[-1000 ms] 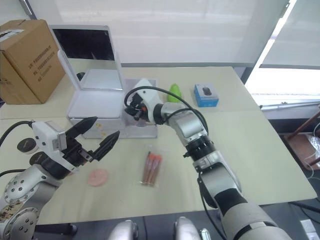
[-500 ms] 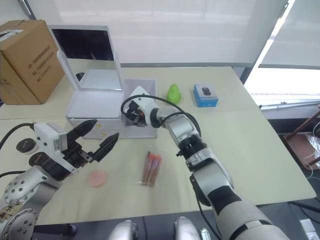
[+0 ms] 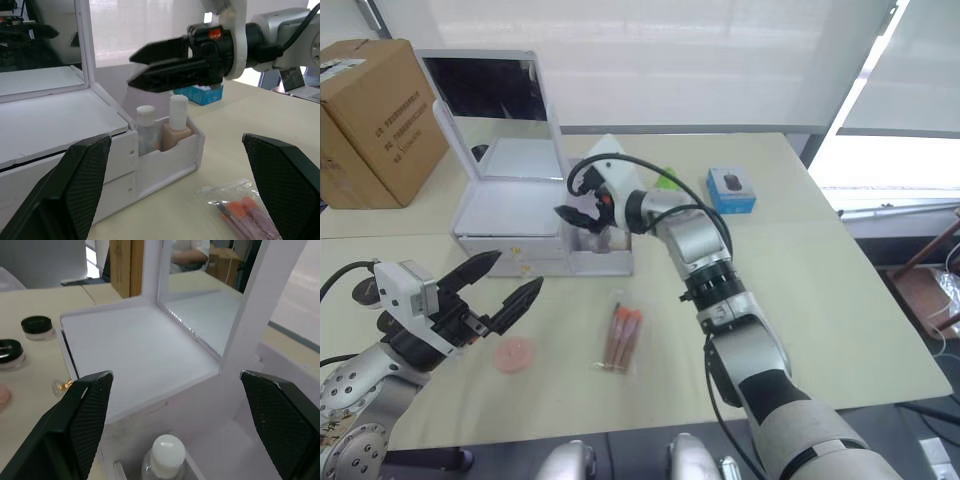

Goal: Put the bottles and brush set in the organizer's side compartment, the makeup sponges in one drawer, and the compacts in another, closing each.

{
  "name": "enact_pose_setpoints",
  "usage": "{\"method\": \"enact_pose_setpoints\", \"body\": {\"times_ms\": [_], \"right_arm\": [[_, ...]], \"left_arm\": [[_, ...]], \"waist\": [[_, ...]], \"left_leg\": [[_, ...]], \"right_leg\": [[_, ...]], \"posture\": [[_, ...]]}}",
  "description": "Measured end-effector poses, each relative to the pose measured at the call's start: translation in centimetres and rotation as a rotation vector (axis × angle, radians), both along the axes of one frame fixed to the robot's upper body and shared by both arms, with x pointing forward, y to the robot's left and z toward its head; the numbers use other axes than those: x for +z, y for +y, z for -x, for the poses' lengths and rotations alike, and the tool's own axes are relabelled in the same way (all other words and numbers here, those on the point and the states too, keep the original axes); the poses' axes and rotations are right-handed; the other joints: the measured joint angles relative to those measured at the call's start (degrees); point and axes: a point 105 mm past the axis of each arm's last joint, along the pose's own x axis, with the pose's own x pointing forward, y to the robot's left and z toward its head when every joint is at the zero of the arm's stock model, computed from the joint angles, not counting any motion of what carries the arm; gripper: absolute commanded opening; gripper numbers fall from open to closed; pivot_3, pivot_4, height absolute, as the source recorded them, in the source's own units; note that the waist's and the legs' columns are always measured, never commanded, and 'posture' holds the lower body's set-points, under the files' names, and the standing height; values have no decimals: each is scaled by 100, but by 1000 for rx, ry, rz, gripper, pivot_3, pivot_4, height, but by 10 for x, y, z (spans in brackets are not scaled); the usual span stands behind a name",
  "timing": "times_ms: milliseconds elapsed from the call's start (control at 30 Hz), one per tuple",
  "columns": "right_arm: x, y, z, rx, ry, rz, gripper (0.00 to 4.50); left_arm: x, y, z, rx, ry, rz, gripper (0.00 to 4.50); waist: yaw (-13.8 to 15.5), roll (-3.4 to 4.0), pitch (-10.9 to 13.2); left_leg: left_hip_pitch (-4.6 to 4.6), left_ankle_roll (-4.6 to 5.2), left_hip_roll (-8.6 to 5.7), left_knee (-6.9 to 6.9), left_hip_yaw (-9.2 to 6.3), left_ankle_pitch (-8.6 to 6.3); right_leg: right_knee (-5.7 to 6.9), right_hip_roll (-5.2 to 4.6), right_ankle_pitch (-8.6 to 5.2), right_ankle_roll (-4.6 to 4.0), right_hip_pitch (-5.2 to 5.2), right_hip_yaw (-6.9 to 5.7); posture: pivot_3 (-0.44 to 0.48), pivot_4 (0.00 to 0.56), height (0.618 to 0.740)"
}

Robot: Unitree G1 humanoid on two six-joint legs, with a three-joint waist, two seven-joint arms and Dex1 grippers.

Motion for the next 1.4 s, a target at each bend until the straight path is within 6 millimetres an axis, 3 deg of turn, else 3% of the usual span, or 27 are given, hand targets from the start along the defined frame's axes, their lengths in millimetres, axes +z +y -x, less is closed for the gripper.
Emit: {"method": "enact_pose_setpoints", "body": {"times_ms": [133,200,267,300,433,533,733,900,1000,1267,1400], "right_arm": [[35,-22,13,8,-42,-77,4483],[51,-46,25,2,-56,-137,4483],[53,-77,36,-21,-52,-162,4483],[47,-97,44,-46,-45,-150,4483],[-12,-182,79,-201,91,-1,4483],[-51,-230,108,-310,189,84,4483],[-85,-300,149,-496,246,109,4483],[-112,-328,164,-598,274,59,4483],[-119,-330,166,-612,277,42,4483],[-112,-325,160,-602,236,10,4483],[-103,-294,151,-495,211,-1,4483]], "left_arm": [[-4,3,3,-14,2,-8,4500],[-10,13,7,-32,39,-34,4500],[-17,35,12,-17,97,-90,4500],[-21,49,14,-14,134,-119,4500],[-25,130,29,132,250,-188,4500],[-22,175,42,223,297,-216,4500],[-2,250,60,435,282,-241,4500],[-2,297,72,590,284,-232,4500],[-3,309,74,629,272,-224,4500],[-3,307,61,598,237,-236,4500],[-14,284,48,489,219,-241,4500]], "waist": [[9,-1,0],[19,-11,-7],[26,-20,-13],[36,-25,-15],[82,-19,-11],[74,-10,-7],[59,-14,-7],[56,-23,-12],[49,-22,-12],[52,-31,-17],[48,-23,-19]], "left_leg": [[-5,0,0,1,0,0],[-3,0,1,0,0,0],[-1,-1,2,-1,0,-1],[-1,-1,2,-2,2,-1],[6,-3,0,-4,18,-3],[22,-5,2,-9,20,-5],[27,-70,6,-12,20,-44],[29,-90,14,-44,28,-56],[28,-90,15,-77,42,-57],[30,-90,36,-83,73,-57],[31,-90,43,-86,95,-56]], "right_leg": [[1,-2,-1,-1,-5,0],[4,-3,-7,-7,-6,-3],[5,-5,-22,-9,-8,-7],[5,-9,-34,3,-7,-9],[-2,-25,-60,15,-16,-7],[-4,-25,-61,15,-21,-7],[-25,-24,-62,15,-28,-11],[-43,-26,-62,15,-31,-21],[-57,-30,-61,15,-37,-21],[-55,-29,-58,11,-31,-29],[-51,-30,-56,9,-28,-22]], "posture": [[0,150,733],[0,150,733],[0,150,733],[0,150,733],[0,150,733],[0,150,733],[0,150,733],[0,150,733],[0,150,733],[0,150,733],[0,150,733]]}}
